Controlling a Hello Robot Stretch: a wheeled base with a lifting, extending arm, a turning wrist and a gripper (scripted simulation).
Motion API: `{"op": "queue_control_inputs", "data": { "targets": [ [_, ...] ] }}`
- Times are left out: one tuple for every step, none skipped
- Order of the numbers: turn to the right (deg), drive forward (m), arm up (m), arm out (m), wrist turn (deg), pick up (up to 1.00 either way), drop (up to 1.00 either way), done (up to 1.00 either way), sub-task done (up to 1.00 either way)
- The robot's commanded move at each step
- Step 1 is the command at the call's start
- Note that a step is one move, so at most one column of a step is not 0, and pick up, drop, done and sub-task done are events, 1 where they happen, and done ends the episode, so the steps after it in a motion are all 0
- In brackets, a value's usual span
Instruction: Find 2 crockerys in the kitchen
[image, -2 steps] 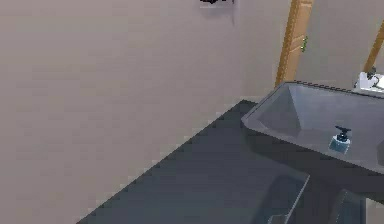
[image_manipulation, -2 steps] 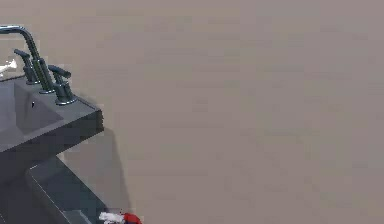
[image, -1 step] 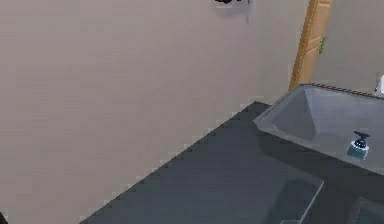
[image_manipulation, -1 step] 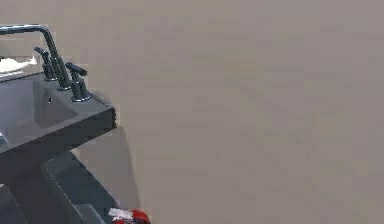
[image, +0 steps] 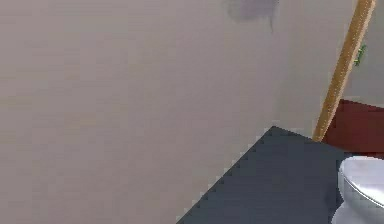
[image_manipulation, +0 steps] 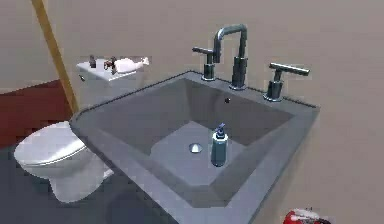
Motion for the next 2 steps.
{"op": "queue_control_inputs", "data": {
  "targets": [
    [24.0, 0.00, 0.00, 0.00, 0.0, 0.00, 0.00, 0.00, 0.00],
    [0.0, 1.00, 0.00, 0.00, 0.0, 0.00, 0.00, 0.00, 0.00]
  ]
}}
